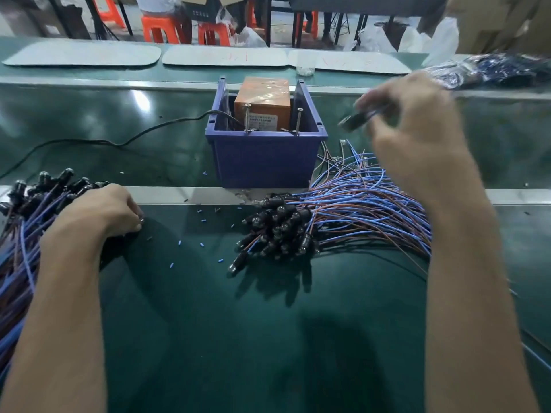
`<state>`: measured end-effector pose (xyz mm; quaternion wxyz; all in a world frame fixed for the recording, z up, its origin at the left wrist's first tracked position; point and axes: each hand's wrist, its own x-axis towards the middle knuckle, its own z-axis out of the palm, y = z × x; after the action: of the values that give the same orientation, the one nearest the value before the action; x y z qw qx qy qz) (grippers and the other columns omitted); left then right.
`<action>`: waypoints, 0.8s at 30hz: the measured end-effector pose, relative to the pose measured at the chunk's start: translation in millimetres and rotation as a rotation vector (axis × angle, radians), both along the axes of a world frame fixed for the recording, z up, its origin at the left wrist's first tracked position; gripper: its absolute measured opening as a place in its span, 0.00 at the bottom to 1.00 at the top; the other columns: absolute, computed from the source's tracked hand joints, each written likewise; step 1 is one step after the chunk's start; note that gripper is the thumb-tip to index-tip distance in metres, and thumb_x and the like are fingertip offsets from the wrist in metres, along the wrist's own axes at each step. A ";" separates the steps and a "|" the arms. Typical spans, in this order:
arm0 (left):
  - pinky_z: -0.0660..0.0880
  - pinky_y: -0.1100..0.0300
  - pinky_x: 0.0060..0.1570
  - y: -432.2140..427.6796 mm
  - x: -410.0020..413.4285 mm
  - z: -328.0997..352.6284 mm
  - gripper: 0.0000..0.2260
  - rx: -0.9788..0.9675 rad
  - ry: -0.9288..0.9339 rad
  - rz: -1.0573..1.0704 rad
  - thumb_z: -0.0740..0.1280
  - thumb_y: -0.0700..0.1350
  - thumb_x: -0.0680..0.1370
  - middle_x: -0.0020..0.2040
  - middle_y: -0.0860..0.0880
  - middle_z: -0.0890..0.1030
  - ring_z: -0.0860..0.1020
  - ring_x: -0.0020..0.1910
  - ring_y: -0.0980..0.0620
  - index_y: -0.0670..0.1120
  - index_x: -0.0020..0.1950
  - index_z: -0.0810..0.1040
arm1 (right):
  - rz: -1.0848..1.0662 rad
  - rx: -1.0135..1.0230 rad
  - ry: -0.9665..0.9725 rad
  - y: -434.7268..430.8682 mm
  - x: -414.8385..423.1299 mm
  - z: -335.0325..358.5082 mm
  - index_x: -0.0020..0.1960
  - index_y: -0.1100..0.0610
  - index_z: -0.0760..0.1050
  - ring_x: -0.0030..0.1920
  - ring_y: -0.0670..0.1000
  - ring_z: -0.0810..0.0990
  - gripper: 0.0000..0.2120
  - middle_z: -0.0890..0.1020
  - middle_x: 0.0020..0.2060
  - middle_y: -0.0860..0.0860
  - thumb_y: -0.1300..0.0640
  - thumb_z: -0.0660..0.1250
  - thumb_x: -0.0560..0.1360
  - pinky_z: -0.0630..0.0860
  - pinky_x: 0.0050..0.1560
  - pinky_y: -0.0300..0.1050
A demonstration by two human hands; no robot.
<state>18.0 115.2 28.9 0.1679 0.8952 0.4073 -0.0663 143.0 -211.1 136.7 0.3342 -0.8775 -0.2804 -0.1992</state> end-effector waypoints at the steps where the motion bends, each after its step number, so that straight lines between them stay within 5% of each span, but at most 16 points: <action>1: 0.72 0.58 0.46 -0.6 0.8 -0.1 0.12 0.012 0.016 -0.007 0.74 0.37 0.70 0.41 0.45 0.81 0.78 0.45 0.45 0.52 0.32 0.78 | 0.045 -0.153 0.124 3.3 -1.8 -5.5 0.54 0.55 0.81 0.49 0.50 0.74 0.09 0.77 0.50 0.54 0.61 0.65 0.76 0.65 0.49 0.33; 4: 0.73 0.56 0.50 -3.6 2.0 0.0 0.12 0.016 0.030 -0.009 0.75 0.39 0.70 0.44 0.44 0.81 0.78 0.48 0.43 0.52 0.32 0.77 | 0.177 -0.458 0.430 18.9 -11.1 -24.5 0.53 0.52 0.81 0.49 0.50 0.77 0.08 0.80 0.47 0.51 0.56 0.66 0.77 0.70 0.48 0.38; 9: 0.72 0.55 0.50 -10.8 1.8 5.2 0.09 0.005 -0.024 -0.022 0.75 0.41 0.71 0.45 0.44 0.81 0.77 0.47 0.44 0.51 0.35 0.78 | 0.229 -0.590 0.475 31.7 -14.3 -37.6 0.55 0.49 0.82 0.52 0.57 0.79 0.12 0.83 0.51 0.55 0.60 0.64 0.76 0.77 0.56 0.50; 14: 0.73 0.57 0.47 -23.2 5.7 31.5 0.07 0.003 -0.281 -0.118 0.74 0.43 0.72 0.43 0.50 0.83 0.80 0.45 0.45 0.53 0.37 0.79 | 0.230 -0.520 0.450 28.5 -6.8 -39.8 0.60 0.47 0.79 0.51 0.52 0.79 0.15 0.81 0.54 0.48 0.59 0.66 0.75 0.75 0.59 0.49; 19: 0.72 0.76 0.40 -58.3 -3.3 72.0 0.07 -0.239 -0.787 -0.463 0.74 0.46 0.70 0.38 0.61 0.83 0.79 0.38 0.67 0.59 0.43 0.81 | 0.398 -0.137 0.418 36.9 -12.2 -33.6 0.62 0.52 0.77 0.36 0.39 0.75 0.16 0.82 0.49 0.45 0.57 0.70 0.75 0.71 0.43 0.27; 24: 0.76 0.70 0.45 -110.3 2.5 94.0 0.10 -0.471 -1.030 -0.755 0.74 0.43 0.71 0.42 0.61 0.83 0.80 0.44 0.63 0.59 0.44 0.81 | 0.672 0.050 0.630 48.7 -30.2 -31.5 0.60 0.55 0.77 0.42 0.48 0.82 0.16 0.83 0.50 0.49 0.58 0.72 0.73 0.78 0.44 0.42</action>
<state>20.6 4.9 122.9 0.4963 0.8330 -0.0901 0.2273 112.8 -162.4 105.3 0.4704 -0.7474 -0.4291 0.1899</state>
